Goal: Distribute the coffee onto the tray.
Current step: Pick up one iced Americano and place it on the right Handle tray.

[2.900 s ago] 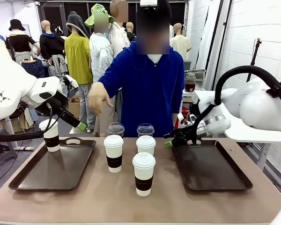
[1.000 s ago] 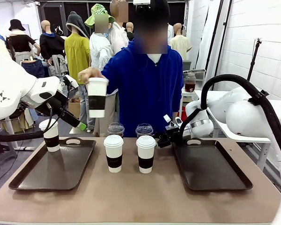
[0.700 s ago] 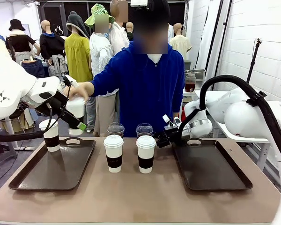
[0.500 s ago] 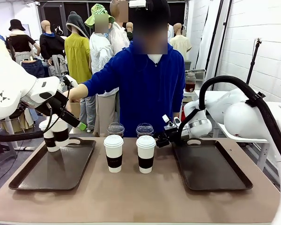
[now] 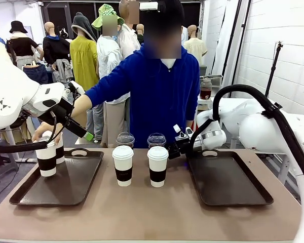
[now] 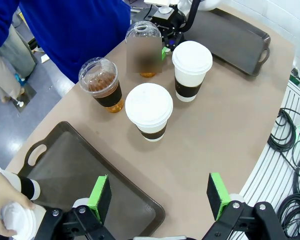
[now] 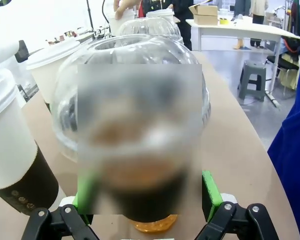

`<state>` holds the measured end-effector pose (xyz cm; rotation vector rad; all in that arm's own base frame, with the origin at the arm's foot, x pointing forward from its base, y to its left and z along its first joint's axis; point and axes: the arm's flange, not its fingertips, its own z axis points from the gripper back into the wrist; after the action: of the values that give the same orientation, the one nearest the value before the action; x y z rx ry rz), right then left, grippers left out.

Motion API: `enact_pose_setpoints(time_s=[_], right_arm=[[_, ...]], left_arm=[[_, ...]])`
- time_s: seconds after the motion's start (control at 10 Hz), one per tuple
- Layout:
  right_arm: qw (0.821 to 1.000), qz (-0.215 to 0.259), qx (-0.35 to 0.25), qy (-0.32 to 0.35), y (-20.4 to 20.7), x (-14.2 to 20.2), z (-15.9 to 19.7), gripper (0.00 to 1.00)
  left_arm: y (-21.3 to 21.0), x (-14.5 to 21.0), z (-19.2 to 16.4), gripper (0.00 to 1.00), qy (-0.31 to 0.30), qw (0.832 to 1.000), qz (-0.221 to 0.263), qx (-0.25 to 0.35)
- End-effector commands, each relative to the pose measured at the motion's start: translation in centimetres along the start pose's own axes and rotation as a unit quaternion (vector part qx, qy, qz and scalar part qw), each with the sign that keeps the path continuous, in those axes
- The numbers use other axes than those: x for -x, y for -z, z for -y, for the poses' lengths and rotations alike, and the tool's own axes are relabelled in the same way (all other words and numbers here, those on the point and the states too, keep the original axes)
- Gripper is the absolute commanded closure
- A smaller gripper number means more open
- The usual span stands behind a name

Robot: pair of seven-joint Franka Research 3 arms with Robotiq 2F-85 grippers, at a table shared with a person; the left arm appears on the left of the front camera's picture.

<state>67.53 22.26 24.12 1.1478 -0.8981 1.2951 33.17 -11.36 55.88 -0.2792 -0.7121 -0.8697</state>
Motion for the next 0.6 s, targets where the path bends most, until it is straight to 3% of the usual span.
enact_pose_setpoints(time_s=[0.0,0.4,0.5], right_arm=[[1.0,0.004,0.001,0.01,0.88,-0.28,1.28,0.0],[1.0,0.002,-0.006,0.027,1.76,-0.04,1.71,0.0],[0.999,-0.004,-0.008,0.035,1.76,-0.15,1.57,0.14]], left_arm=[[-0.06,0.05,-0.11,0.0,-0.002,1.0,0.002,0.002],[-0.06,0.05,-0.11,0.0,-0.002,1.0,0.002,0.002],[-0.06,0.05,-0.11,0.0,-0.002,1.0,0.002,0.002]])
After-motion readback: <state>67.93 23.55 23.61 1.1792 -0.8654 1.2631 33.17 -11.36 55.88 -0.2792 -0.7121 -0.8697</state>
